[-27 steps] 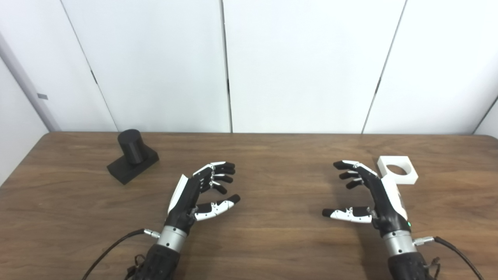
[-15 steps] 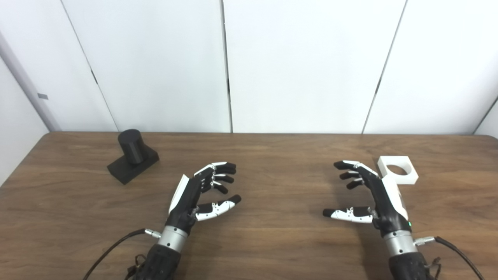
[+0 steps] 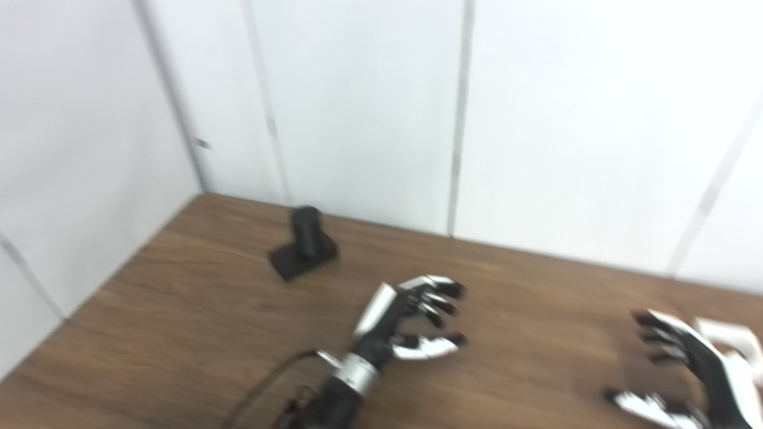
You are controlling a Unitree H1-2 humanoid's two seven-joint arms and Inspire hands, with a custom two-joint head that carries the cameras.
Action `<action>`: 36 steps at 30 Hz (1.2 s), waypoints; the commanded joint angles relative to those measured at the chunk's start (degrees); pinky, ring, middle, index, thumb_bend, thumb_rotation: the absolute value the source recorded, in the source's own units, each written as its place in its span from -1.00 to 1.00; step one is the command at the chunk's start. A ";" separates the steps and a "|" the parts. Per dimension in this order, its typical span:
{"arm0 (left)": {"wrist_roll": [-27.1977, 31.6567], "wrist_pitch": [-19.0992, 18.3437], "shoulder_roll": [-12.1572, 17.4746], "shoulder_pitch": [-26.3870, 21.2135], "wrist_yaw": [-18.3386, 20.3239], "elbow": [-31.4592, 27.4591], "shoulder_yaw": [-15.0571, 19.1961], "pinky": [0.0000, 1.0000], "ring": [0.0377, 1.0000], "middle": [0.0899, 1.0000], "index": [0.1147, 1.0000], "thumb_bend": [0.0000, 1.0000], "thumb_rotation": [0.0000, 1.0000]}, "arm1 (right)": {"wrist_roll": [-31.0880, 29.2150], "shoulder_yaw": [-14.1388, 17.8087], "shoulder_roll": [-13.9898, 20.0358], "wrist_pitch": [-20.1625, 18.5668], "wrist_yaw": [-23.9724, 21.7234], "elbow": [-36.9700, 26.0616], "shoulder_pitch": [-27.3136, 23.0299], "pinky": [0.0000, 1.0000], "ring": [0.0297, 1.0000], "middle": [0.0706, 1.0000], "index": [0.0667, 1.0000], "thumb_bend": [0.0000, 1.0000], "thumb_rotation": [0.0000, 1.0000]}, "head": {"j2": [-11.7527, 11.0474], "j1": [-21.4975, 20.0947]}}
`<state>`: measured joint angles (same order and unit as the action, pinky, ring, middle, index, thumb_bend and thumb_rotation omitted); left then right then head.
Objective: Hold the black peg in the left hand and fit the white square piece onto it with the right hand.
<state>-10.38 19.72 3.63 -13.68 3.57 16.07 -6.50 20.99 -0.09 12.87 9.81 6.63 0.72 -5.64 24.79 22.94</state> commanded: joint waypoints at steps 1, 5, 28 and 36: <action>-1.33 2.37 -0.79 -0.72 -1.42 1.70 -0.81 0.09 0.30 0.43 0.36 0.32 -0.99 | 0.80 0.59 0.51 0.53 0.77 -2.47 -1.19 0.11 0.35 0.44 0.40 0.22 -1.00 | -0.26 0.44; -2.22 3.42 -1.02 -1.28 -2.26 3.24 -0.95 0.11 0.30 0.44 0.35 0.32 -0.92 | 1.26 0.68 0.57 1.96 1.15 -1.85 -1.28 0.04 0.28 0.39 0.38 0.20 -1.00 | -0.35 0.64; -4.03 -3.13 4.67 -2.85 -0.01 -6.35 0.50 0.14 0.37 0.41 0.24 0.59 -0.83 | 0.86 0.73 0.29 -0.17 -0.09 -3.86 -1.33 -0.03 0.26 0.38 0.35 0.15 -1.00 | 0.28 0.81; -5.64 -7.94 9.43 -4.55 0.74 -11.32 1.98 0.01 0.27 0.27 0.17 0.63 -0.89 | 0.39 0.82 0.52 -0.23 -0.45 -4.05 -1.33 -0.03 0.26 0.37 0.35 0.14 -1.00 | 0.30 1.54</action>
<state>-15.68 11.84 12.39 -15.33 4.61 7.45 -5.04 21.80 0.15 12.69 8.50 5.99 -1.72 -5.39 24.96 24.43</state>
